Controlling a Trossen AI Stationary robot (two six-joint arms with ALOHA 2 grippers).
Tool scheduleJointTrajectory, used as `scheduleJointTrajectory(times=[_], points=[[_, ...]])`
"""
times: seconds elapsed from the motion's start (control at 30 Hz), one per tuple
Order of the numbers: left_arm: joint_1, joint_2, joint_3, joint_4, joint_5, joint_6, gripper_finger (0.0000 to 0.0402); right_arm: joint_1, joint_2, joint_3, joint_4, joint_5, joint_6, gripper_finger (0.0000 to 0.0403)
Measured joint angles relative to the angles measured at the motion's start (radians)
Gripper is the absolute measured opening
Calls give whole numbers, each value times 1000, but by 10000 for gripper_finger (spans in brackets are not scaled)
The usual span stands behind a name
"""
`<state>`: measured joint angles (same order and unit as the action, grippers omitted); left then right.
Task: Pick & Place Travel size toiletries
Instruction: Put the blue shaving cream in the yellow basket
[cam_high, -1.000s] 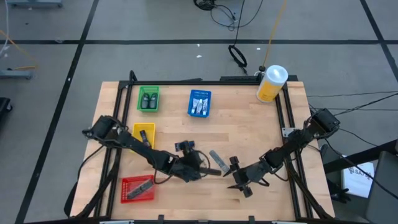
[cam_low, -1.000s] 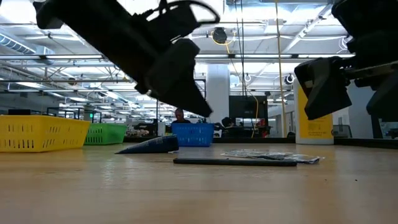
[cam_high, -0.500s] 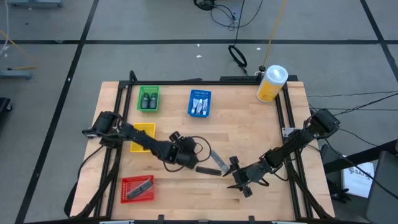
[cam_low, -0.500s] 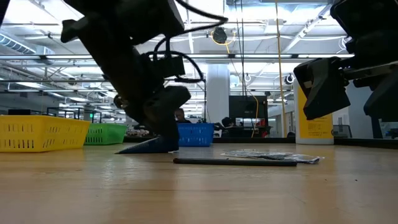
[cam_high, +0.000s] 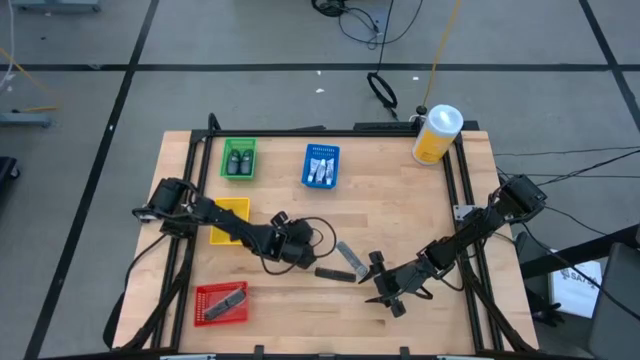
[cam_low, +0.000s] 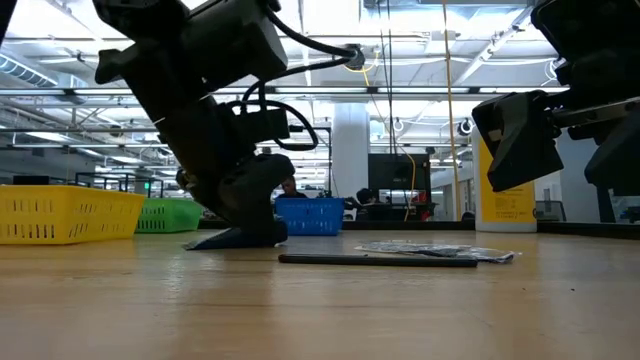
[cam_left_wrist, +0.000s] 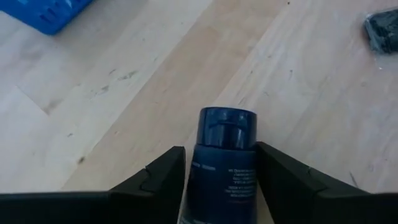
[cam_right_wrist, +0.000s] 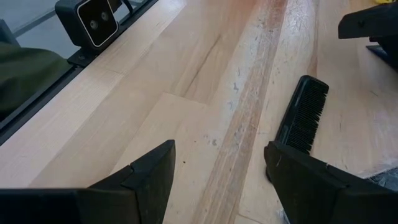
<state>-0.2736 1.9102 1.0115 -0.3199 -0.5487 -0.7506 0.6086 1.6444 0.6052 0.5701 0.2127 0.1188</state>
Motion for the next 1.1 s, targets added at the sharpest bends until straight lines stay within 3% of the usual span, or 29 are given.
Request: scheduleJointTrajectory(times=[0.3,0.47,0.73,0.93,1.1], points=[[-27,-69,-4,-71,33,-53,91,0,0,0,1,0,0,240],[-57,-183,-3,-261,-66,-202,79,0,0,-4,3,0,0,240],[-199,-385,-2,-649,-299,-605,79,0,0,-18,12,0,8,240],[-289,-405,-22,-987,-317,-1010,81,0,0,-18,36,0,23,240],[-297,-404,-146,-982,-287,-1244,83,0,0,-18,47,0,23,240]])
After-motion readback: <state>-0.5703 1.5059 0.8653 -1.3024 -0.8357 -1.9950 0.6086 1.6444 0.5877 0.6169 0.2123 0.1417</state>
